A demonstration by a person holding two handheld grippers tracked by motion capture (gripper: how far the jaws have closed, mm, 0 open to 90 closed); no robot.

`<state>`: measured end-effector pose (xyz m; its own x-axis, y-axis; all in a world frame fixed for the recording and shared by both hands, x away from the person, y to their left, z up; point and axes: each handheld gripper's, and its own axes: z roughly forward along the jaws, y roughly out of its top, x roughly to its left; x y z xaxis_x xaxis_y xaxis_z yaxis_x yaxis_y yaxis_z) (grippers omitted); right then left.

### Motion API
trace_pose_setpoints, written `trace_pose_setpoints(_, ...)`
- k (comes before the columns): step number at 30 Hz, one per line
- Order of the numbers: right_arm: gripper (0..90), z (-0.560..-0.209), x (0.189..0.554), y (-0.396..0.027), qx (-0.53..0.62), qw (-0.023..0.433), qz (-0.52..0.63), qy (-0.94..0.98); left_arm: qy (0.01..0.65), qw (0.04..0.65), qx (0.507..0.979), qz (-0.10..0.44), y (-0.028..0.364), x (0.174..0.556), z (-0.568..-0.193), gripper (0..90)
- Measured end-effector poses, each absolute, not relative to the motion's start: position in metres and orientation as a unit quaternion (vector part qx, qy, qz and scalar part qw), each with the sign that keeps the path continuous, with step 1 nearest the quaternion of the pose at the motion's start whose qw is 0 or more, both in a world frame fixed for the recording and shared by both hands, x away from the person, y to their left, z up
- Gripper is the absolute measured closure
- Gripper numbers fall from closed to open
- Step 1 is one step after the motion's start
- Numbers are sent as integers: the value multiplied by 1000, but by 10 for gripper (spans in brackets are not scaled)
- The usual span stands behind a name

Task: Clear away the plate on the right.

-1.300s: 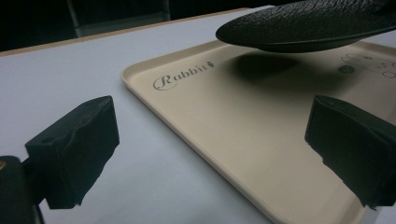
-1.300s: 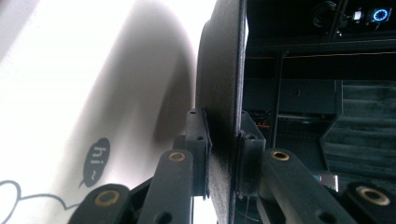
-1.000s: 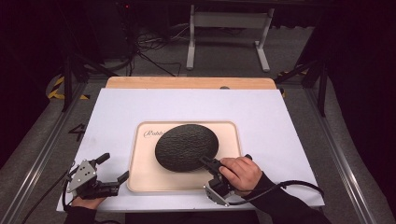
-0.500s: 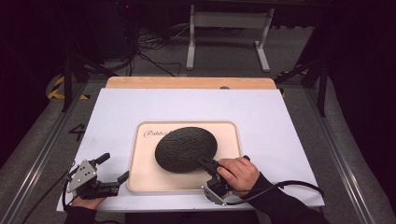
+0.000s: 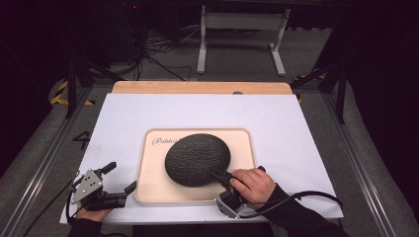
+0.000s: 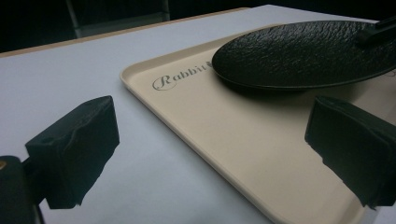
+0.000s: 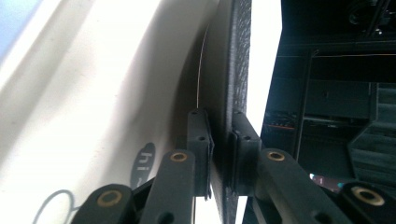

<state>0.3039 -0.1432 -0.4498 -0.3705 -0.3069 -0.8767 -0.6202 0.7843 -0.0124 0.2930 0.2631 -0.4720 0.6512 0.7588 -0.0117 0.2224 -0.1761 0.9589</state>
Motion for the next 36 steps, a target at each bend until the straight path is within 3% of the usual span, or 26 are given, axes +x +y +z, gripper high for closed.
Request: trace_pose_setpoints(36,679,-453,293,-150,-267,416,182,850,337,547,726,243,263,293,-472,39)
